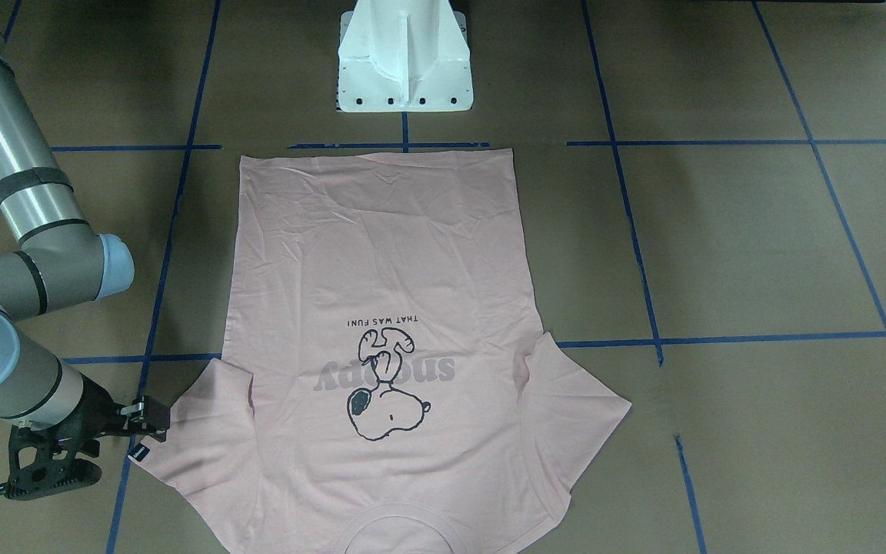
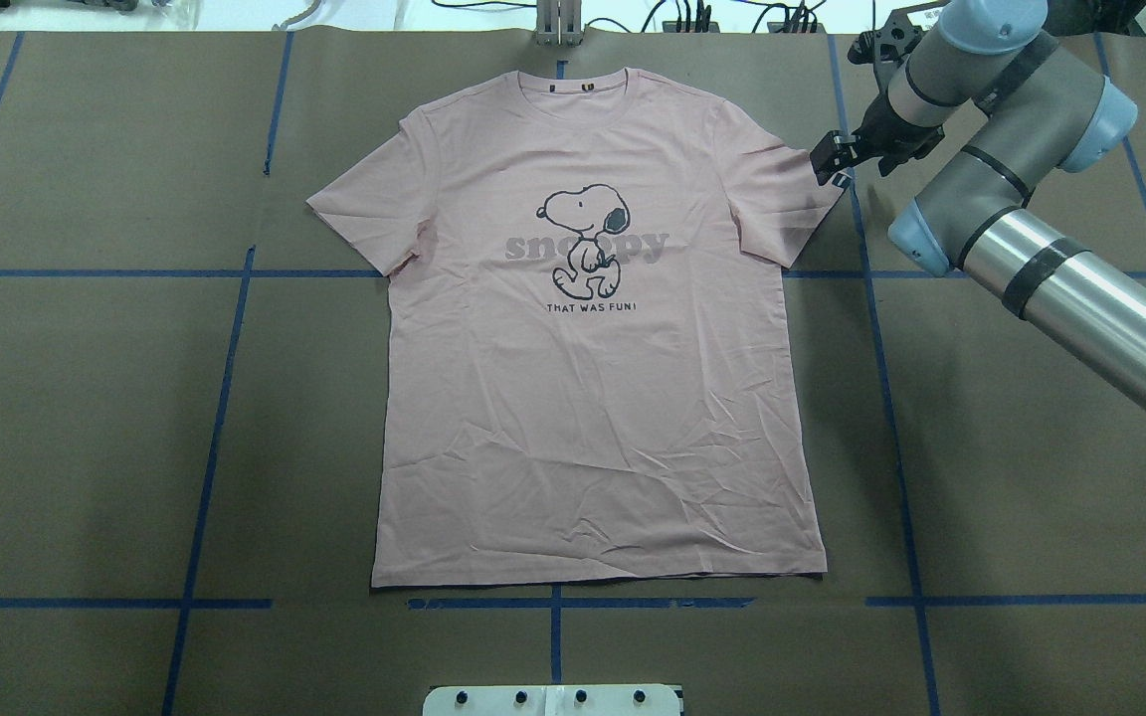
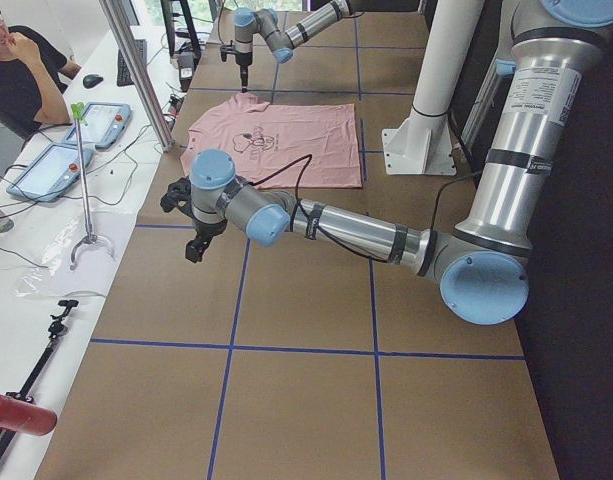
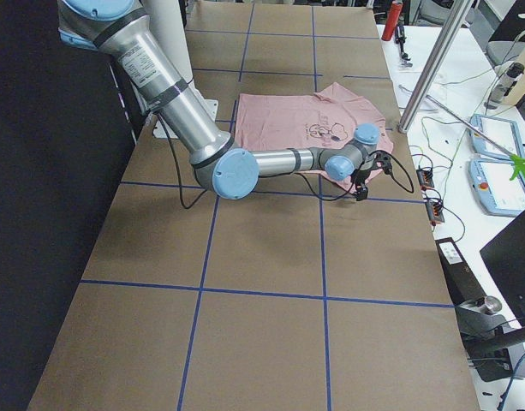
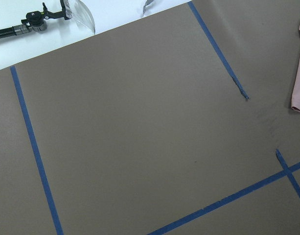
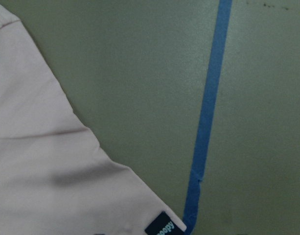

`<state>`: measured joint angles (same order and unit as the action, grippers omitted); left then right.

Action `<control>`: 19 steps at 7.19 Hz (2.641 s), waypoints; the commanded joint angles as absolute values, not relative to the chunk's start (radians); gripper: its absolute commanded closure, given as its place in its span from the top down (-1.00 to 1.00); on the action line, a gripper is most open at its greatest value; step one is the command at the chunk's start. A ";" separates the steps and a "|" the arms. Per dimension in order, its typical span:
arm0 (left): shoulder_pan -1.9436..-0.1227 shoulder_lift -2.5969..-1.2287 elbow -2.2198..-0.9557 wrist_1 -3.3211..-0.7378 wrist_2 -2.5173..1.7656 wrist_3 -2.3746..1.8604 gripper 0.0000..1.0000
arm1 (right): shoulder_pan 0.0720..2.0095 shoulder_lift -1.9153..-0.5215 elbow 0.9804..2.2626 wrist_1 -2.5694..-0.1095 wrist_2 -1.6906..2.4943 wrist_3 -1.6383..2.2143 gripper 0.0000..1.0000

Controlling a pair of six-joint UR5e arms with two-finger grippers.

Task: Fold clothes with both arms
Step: 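Reach the right gripper to the pink shirt's sleeve nearest it and grasp it, then fold the held sleeve inward over the shirt body with the right gripper, release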

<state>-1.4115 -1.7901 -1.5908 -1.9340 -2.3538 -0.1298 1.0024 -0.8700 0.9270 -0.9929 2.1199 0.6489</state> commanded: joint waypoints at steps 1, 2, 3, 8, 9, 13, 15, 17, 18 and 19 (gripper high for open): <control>-1.413 -1.787 -1.597 -1.934 -2.355 -0.130 1.00 | 0.996 -0.847 0.896 -0.994 2.108 0.649 0.62; -1.413 -1.787 -1.598 -1.934 -2.355 -0.130 1.00 | 0.989 -0.847 0.891 -0.994 2.108 0.649 0.41; -1.413 -1.789 -1.598 -1.934 -2.355 -0.130 1.00 | 0.986 -0.848 0.891 -0.994 2.108 0.649 0.09; -1.413 -1.799 -1.598 -1.931 -2.353 -0.133 1.00 | 0.986 -0.828 0.893 -0.996 2.111 0.644 -1.00; -1.411 -1.799 -1.598 -1.931 -2.353 -0.133 1.00 | 0.986 -0.818 0.917 -0.996 2.114 0.649 -1.00; -1.413 -1.799 -1.597 -1.931 -2.353 -0.133 1.00 | 0.915 -0.815 1.115 -0.996 2.146 0.760 -1.00; -1.413 -1.798 -1.594 -1.931 -2.353 -0.133 1.00 | 0.859 -0.773 1.105 -0.999 2.076 0.794 -1.00; -1.414 -1.795 -1.600 -1.931 -2.355 -0.132 1.00 | 0.859 -0.651 0.943 -0.999 2.024 0.818 -1.00; -1.416 -1.796 -1.598 -1.931 -2.353 -0.133 1.00 | 0.858 -0.605 0.875 -0.997 2.004 0.818 -1.00; -1.416 -1.798 -1.600 -1.931 -2.355 -0.133 1.00 | 0.856 -0.588 0.859 -0.997 2.000 0.819 -1.00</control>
